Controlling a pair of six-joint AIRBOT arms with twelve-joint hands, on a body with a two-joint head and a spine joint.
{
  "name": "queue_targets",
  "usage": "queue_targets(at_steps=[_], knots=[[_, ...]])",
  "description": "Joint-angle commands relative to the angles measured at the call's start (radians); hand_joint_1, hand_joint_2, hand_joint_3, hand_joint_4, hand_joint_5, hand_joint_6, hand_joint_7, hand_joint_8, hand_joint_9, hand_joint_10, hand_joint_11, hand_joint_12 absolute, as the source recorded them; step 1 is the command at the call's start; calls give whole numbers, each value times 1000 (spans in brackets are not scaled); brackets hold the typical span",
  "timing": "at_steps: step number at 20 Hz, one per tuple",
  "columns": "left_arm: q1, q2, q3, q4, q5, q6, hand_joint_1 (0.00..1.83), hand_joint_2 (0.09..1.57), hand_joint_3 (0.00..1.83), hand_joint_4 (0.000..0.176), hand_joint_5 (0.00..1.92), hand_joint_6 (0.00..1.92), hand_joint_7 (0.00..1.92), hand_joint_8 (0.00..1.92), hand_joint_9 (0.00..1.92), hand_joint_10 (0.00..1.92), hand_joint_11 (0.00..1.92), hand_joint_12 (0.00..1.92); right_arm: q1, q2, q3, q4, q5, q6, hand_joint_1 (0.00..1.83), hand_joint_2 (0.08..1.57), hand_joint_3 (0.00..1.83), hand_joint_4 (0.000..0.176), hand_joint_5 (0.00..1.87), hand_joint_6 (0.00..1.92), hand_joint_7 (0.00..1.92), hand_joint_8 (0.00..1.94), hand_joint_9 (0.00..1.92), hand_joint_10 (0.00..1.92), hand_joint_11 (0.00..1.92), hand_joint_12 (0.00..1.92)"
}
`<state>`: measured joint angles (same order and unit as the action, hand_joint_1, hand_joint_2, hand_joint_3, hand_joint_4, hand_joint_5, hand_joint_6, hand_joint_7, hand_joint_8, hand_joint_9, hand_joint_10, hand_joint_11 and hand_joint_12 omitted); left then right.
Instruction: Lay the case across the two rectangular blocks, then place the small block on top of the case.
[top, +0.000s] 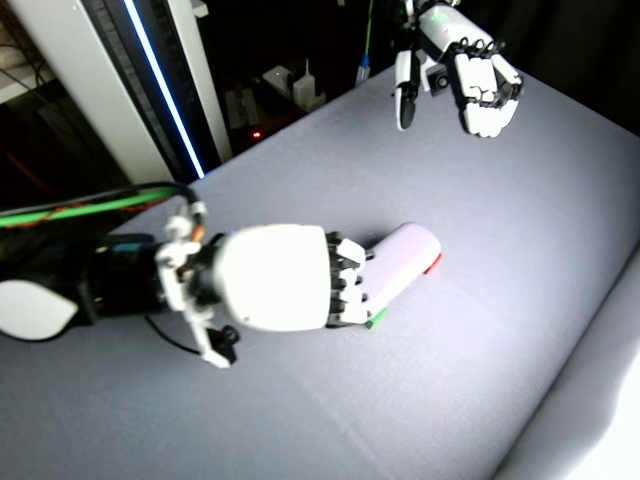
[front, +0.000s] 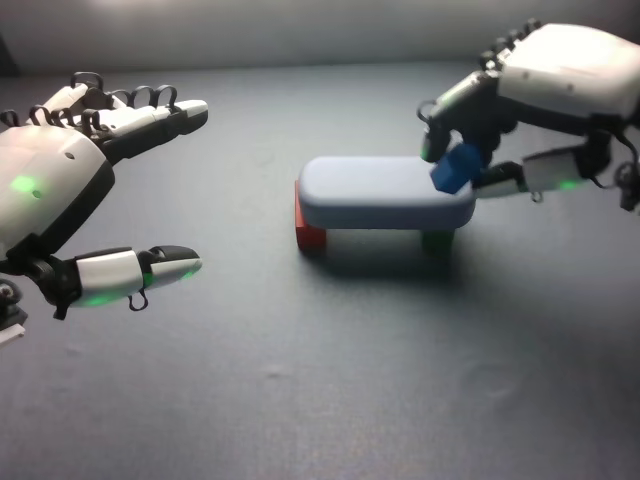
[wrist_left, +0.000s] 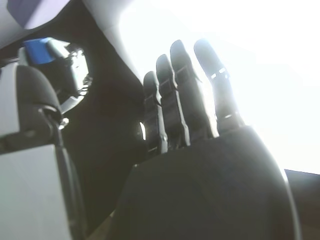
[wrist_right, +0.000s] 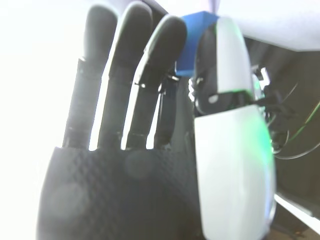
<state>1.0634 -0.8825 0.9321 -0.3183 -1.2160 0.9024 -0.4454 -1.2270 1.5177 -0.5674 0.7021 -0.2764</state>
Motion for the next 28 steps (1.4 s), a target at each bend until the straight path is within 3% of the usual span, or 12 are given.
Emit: queue_targets(at_steps=[1, 5, 8, 10, 11, 12, 13, 17, 21, 23, 26, 28], knots=[[-9, -2, 7, 13, -121, -4, 964, 981, 1, 12, 384, 0, 448, 0, 478, 4, 36, 1095, 14, -2, 11, 30, 62, 2, 1245, 1073, 1, 0, 984, 977, 1154, 773, 1027, 965, 832, 1421], [-10, -7, 12, 15, -116, -9, 1029, 972, 0, 13, 399, 4, 452, 3, 480, 5, 20, 1093, 36, -33, 46, 14, 18, 2, 1249, 1086, 1, 0, 972, 1153, 1130, 624, 943, 737, 644, 1367], [-12, -8, 13, 17, -113, -11, 1022, 978, 0, 9, 396, 2, 446, 0, 480, 4, 15, 1094, 53, -47, 64, -2, -16, 2, 1254, 1090, 0, 0, 1015, 1112, 1062, 689, 874, 628, 470, 1398], [-12, -10, 13, 18, -111, -13, 1024, 981, 1, 6, 394, 1, 441, 0, 470, 0, 3, 1086, 61, -56, 73, -11, -32, 2, 1234, 1082, 1, 11, 1009, 975, 1083, 832, 899, 999, 640, 1603], [-13, -10, 14, 20, -110, -14, 1014, 980, 1, 12, 397, 2, 444, 1, 480, 4, 20, 1088, 65, -61, 78, -14, -40, 2, 1232, 1093, 2, 0, 1044, 841, 999, 1066, 797, 1271, 625, 1706], [-15, -11, 14, 21, -109, -15, 1025, 975, 0, 10, 404, 4, 446, 2, 486, 6, 30, 1084, 68, -64, 81, -18, -46, 2, 1241, 1090, 0, 0, 1027, 828, 1032, 1067, 837, 1357, 708, 1699], [-17, -12, 15, 22, -108, -16, 1032, 972, 0, 16, 405, 3, 442, 0, 487, 6, 35, 1080, 72, -67, 83, -27, -56, 2, 1247, 1080, 0, 0, 974, 949, 1130, 855, 931, 1163, 783, 1525], [-18, -14, 16, 26, -106, -20, 1045, 969, 0, 15, 404, 1, 449, 2, 486, 4, 29, 1089, 80, -74, 89, -44, -76, 2, 1255, 1064, 0, 0, 1004, 899, 1175, 776, 1009, 1036, 802, 1478], [-19, -15, 17, 26, -105, -22, 1031, 971, 0, 19, 398, 1, 434, 0, 475, 0, 26, 1077, 81, -76, 89, -52, -85, 2, 1245, 1073, 0, 0, 966, 1022, 1179, 692, 980, 807, 499, 1371], [-20, -16, 17, 26, -105, -23, 1047, 972, 0, 8, 402, 2, 434, 0, 471, 0, 9, 1077, 81, -78, 90, -55, -88, 2, 1254, 1069, 0, 0, 973, 954, 1181, 751, 1030, 871, 687, 1423], [-20, -17, 18, 26, -105, -24, 1060, 967, 0, 8, 406, 2, 453, 3, 497, 6, 29, 1128, 85, -79, 91, -61, -89, 0, 1233, 1098, 2, 0, 931, 1023, 1094, 878, 946, 814, 552, 1352], [-20, -18, 18, 26, -105, -24, 1036, 977, 2, 14, 398, 1, 449, 0, 492, 2, 0, 1149, 86, -79, 91, -63, -89, 0, 1241, 1128, 1, 0, 852, 1020, 1048, 1038, 875, 818, 465, 1483]])
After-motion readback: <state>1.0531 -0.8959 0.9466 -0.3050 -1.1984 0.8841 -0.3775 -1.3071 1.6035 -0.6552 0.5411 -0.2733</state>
